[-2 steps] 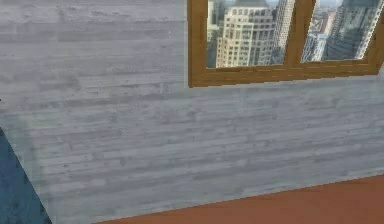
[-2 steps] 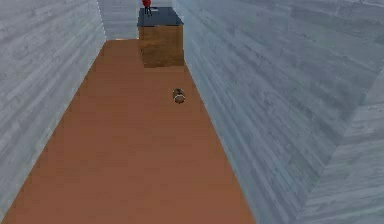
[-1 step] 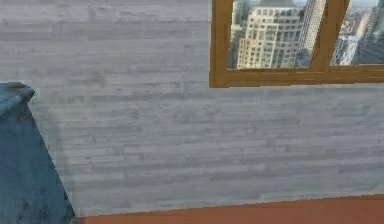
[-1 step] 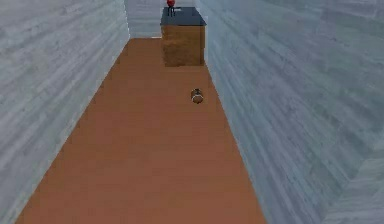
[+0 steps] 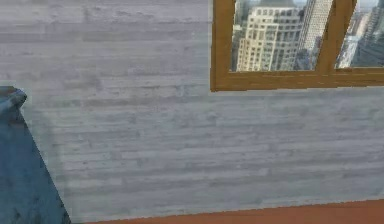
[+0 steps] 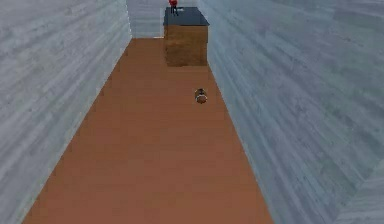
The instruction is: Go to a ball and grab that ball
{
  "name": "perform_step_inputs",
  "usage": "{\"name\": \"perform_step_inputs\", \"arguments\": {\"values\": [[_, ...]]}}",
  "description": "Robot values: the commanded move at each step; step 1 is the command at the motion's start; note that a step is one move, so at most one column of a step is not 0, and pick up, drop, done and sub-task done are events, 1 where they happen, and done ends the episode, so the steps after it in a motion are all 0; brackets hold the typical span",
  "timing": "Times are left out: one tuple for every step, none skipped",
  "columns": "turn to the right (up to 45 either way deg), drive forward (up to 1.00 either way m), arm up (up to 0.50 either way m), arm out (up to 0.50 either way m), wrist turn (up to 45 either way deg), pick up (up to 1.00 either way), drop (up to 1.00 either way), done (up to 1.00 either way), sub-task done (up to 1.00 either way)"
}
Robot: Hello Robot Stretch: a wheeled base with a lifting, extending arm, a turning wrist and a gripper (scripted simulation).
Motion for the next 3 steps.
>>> {"name": "perform_step_inputs", "arguments": {"values": [[45.0,0.0,0.0,0.0,0.0,0.0,0.0,0.0,0.0],[42.0,0.0,0.0,0.0,0.0,0.0,0.0,0.0,0.0],[0.0,1.0,0.0,0.0,0.0,0.0,0.0,0.0,0.0]]}}
